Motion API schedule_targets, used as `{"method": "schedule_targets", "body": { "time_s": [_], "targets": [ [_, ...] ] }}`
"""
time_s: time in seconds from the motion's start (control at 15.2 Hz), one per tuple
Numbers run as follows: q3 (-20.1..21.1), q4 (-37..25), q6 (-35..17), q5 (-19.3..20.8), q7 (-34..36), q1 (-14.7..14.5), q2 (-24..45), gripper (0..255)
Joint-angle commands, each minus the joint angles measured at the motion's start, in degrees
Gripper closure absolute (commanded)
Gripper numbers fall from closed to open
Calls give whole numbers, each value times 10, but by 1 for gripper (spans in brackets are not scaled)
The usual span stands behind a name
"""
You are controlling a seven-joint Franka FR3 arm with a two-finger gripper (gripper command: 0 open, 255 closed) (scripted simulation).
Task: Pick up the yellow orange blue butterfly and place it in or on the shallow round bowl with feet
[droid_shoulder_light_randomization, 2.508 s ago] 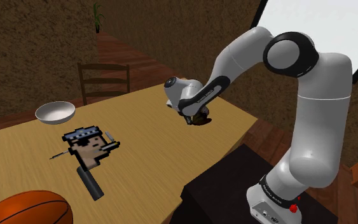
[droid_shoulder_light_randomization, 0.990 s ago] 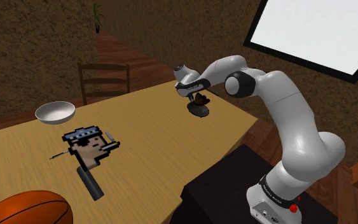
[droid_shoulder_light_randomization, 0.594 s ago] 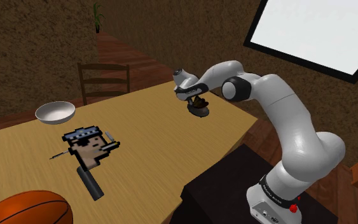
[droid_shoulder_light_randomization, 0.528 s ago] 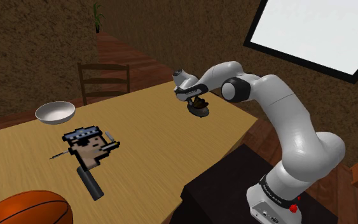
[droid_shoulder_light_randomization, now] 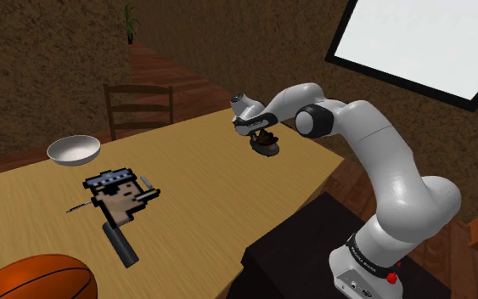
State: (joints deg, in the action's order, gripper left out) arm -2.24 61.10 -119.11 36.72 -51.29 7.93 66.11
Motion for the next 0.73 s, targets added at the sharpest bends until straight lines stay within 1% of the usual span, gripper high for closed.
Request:
{"method": "schedule_targets", "body": {
  "time_s": [0.0,0.33,0.53,0.66],
  "targets": [
    [0,0,0,0,0,0,0,0],
    [0,0,0,0,0,0,0,0],
    [6,16,27,-4,1,-15,-36,0],
    [8,18,35,-6,1,-19,-45,0]
  ]
}}
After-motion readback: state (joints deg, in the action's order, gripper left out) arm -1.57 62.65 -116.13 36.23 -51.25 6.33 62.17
